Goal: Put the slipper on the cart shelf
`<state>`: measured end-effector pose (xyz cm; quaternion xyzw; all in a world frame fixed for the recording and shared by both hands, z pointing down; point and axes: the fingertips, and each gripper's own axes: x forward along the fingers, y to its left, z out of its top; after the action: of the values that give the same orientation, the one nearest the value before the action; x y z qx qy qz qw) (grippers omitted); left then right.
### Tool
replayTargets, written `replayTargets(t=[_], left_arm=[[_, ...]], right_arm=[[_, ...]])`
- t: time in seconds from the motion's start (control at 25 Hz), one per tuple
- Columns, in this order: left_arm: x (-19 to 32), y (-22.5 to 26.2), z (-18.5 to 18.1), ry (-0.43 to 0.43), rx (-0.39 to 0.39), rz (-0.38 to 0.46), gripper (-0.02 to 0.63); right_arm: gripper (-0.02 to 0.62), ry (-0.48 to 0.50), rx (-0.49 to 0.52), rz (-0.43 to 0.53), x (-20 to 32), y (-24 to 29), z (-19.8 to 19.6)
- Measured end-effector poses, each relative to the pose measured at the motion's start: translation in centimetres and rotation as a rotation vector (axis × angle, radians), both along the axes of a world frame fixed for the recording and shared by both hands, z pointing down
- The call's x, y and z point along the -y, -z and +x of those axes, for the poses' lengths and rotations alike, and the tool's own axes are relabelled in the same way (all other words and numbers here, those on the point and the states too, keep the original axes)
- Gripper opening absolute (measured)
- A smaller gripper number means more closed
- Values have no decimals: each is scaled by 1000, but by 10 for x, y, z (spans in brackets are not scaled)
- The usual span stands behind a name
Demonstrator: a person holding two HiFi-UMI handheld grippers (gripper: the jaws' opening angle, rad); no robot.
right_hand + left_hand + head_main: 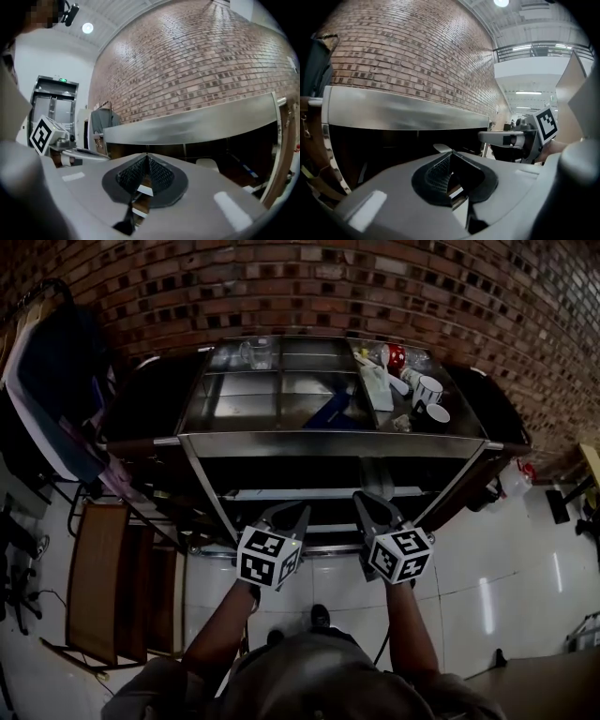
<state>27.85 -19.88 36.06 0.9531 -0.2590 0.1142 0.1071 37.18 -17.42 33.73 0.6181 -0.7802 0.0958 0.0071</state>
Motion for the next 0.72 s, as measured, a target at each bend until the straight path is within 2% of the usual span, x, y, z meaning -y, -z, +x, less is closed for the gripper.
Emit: replayTargets(t=[0.24,0.72], left_arm=[[-4,17,-16,-8,-24,19,8],[-3,27,-25,3,-47,36,8]], right_arm=[[0,46,18,9,-8,12,-35],[0,65,23,9,-2,19,-47]])
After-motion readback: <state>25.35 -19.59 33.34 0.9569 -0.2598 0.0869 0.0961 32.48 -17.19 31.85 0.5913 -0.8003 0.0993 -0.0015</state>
